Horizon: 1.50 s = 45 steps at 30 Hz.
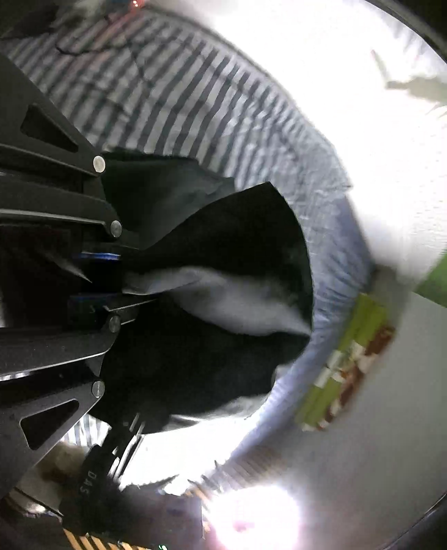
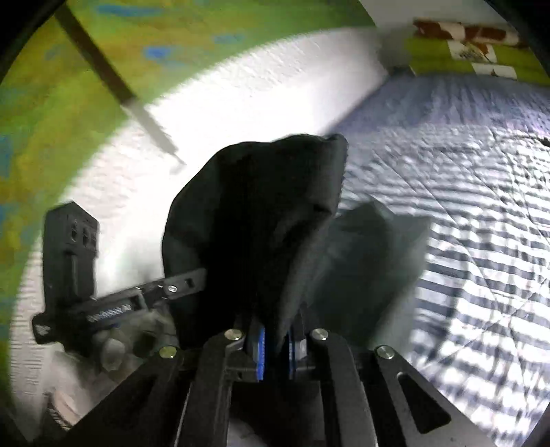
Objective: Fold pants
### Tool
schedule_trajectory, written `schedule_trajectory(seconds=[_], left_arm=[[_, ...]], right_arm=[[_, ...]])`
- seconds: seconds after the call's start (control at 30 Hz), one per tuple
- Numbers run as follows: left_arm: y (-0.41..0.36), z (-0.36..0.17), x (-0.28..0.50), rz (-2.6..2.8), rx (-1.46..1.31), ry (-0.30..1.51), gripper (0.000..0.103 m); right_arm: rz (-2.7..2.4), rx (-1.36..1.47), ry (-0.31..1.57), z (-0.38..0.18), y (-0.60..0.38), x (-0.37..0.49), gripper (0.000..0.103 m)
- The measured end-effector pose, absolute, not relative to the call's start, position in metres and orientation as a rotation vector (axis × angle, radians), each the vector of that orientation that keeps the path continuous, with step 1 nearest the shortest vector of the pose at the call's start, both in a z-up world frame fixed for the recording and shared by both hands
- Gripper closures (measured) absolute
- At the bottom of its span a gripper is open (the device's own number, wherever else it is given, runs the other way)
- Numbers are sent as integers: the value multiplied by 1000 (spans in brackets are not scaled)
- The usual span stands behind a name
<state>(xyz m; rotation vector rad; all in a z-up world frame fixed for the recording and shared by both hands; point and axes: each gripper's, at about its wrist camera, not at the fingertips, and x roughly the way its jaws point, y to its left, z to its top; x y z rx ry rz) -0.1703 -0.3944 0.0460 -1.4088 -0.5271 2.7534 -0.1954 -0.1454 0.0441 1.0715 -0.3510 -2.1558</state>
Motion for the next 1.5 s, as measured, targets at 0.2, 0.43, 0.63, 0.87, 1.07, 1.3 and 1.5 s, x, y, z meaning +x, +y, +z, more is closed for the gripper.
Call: schedule_trajectory(seconds=[0.2,0.43,0.63,0.87,1.07,1.3,1.5], left_arm=[[-410,37,-178,2861,-1451,-530,75],[-382,64,-171,2873,-1371,-414,74],[-361,35,-146,2838,-1467,-358,62],[-328,24,-76,2859,-1544,-246,41],[-284,33,-1,2853,-1581,-264,41],[-215,89,87,2908,-1453,-200,36],[-171,141,151,2973,-1313,-257,28]], right_arm=[[-2456,1094,-274,41,-110,-200,78],[-2408,962,-79,48,-143,-157,78],[-2371,1089,103,12,-155,-125,78],[-2326,1245,58,19,-122,-88,78],[-2373,1249,11,45,-78,-20,78],[-2456,1193,-49,87,-27,59,74],[-2520,1108,-49,121,0,114,71]])
